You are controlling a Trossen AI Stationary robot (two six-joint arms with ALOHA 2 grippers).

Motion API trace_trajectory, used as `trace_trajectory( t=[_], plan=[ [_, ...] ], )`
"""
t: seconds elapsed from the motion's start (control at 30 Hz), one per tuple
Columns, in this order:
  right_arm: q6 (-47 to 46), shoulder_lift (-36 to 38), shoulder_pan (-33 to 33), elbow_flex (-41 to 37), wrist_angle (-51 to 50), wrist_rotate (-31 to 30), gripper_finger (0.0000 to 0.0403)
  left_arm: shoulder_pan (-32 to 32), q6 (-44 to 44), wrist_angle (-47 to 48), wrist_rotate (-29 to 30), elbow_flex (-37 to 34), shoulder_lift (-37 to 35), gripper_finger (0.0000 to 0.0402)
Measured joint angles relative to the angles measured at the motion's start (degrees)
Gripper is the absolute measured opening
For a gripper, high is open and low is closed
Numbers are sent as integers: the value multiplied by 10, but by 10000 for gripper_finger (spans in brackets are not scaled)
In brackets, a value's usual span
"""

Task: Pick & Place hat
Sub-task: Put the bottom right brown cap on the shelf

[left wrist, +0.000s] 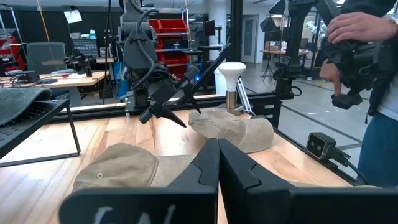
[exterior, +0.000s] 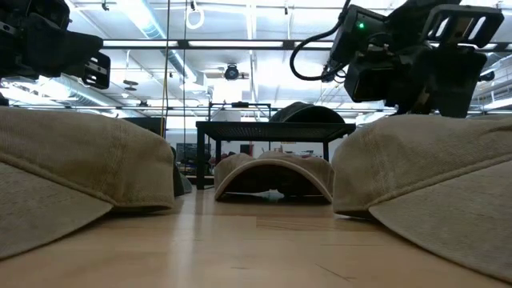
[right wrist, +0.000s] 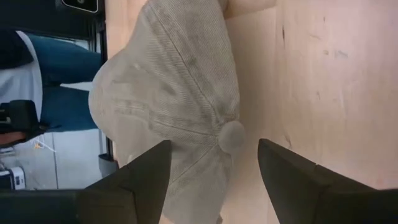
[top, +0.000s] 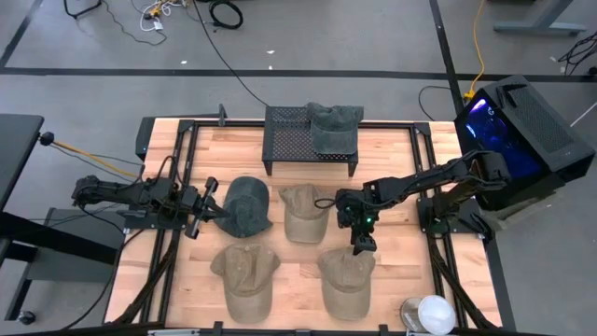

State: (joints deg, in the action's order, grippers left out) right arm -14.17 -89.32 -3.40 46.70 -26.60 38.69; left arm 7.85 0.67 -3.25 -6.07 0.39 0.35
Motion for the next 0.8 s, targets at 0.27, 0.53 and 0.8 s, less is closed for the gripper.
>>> trace_trajectory(
  t=[0.27, 0.53, 0.8],
  plan=[
    [-19, 0, 0, -22, 61, 15, 240, 0, 0, 0, 0, 0, 0, 3],
    [-19, 0, 0, -25, 65, 34, 240, 0, 0, 0, 0, 0, 0, 3],
    [-23, 0, 0, -25, 78, 33, 209, 0, 0, 0, 0, 0, 0, 3]
  ],
)
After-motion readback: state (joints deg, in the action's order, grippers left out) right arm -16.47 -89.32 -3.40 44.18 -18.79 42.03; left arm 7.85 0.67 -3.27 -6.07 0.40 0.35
